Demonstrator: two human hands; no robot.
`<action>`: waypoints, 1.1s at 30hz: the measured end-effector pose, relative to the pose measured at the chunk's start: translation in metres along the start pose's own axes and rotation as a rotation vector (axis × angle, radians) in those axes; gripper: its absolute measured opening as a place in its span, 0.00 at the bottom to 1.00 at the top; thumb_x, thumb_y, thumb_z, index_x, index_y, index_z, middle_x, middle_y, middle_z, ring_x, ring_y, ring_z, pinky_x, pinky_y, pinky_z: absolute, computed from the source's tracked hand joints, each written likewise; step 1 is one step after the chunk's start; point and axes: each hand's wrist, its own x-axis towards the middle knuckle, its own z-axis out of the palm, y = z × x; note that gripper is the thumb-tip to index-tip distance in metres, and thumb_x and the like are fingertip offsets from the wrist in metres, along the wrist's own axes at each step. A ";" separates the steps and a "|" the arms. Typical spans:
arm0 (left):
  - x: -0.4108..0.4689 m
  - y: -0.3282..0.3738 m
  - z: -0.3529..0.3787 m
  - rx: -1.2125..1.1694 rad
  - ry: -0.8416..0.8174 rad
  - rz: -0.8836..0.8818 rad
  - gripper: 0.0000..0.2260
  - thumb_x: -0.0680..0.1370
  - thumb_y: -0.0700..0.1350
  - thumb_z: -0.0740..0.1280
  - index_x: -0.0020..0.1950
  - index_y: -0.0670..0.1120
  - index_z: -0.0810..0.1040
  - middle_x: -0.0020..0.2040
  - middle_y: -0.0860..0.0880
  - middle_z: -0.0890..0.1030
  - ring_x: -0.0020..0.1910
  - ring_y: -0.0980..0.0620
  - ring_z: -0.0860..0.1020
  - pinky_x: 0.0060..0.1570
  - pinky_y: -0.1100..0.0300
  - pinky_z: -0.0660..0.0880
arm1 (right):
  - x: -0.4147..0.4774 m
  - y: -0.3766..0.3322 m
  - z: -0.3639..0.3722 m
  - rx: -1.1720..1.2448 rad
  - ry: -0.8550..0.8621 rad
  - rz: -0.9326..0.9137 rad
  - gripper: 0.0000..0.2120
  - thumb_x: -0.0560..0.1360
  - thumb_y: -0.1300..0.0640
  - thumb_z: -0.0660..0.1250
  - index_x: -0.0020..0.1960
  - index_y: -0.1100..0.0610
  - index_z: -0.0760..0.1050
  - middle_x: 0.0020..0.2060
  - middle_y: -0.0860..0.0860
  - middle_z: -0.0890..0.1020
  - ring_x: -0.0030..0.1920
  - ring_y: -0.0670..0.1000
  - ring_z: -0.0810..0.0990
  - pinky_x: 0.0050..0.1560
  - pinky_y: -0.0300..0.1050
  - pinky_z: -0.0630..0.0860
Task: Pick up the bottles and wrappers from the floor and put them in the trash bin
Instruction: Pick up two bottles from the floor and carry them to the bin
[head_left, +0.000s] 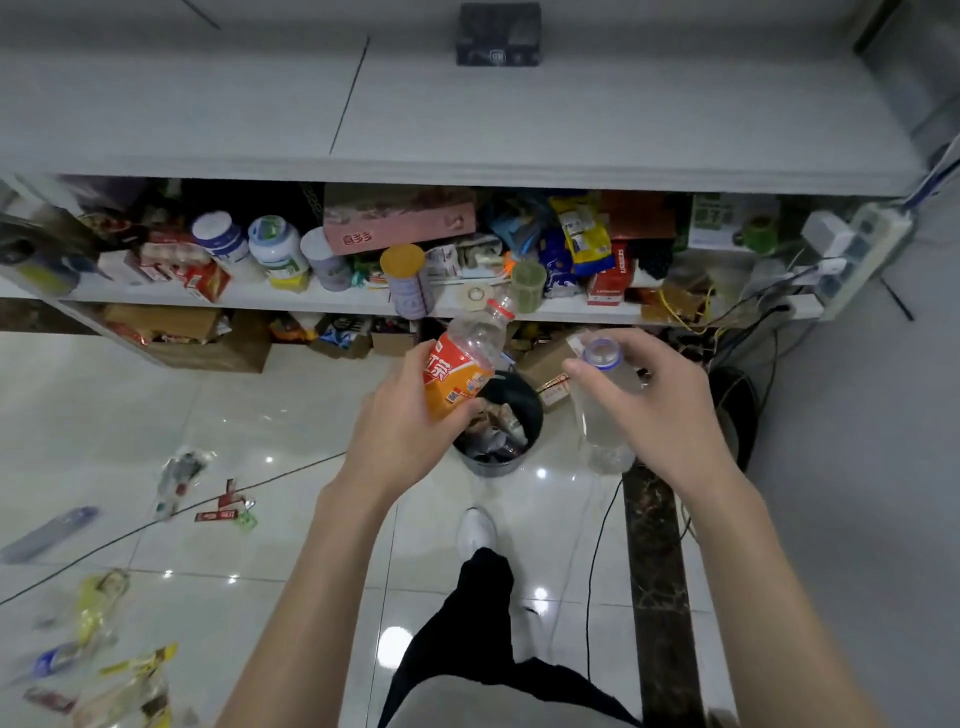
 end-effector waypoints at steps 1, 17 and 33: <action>0.011 -0.004 0.003 0.001 -0.001 -0.009 0.38 0.72 0.63 0.73 0.76 0.56 0.60 0.68 0.54 0.73 0.63 0.52 0.74 0.62 0.46 0.75 | 0.011 0.004 0.006 -0.012 -0.002 -0.003 0.11 0.74 0.45 0.74 0.55 0.46 0.81 0.51 0.40 0.83 0.55 0.40 0.79 0.63 0.49 0.75; 0.157 -0.070 0.060 -0.002 -0.078 -0.173 0.36 0.73 0.60 0.73 0.76 0.53 0.61 0.67 0.50 0.74 0.63 0.49 0.75 0.63 0.43 0.74 | 0.148 0.081 0.101 0.027 -0.092 0.145 0.11 0.75 0.43 0.72 0.55 0.46 0.81 0.52 0.42 0.82 0.57 0.43 0.78 0.61 0.44 0.74; 0.243 -0.178 0.257 -0.035 -0.086 -0.345 0.35 0.73 0.58 0.74 0.75 0.49 0.64 0.65 0.47 0.77 0.61 0.46 0.77 0.61 0.43 0.74 | 0.213 0.256 0.213 0.138 -0.120 0.234 0.13 0.74 0.44 0.74 0.55 0.49 0.81 0.49 0.43 0.84 0.53 0.44 0.81 0.59 0.49 0.78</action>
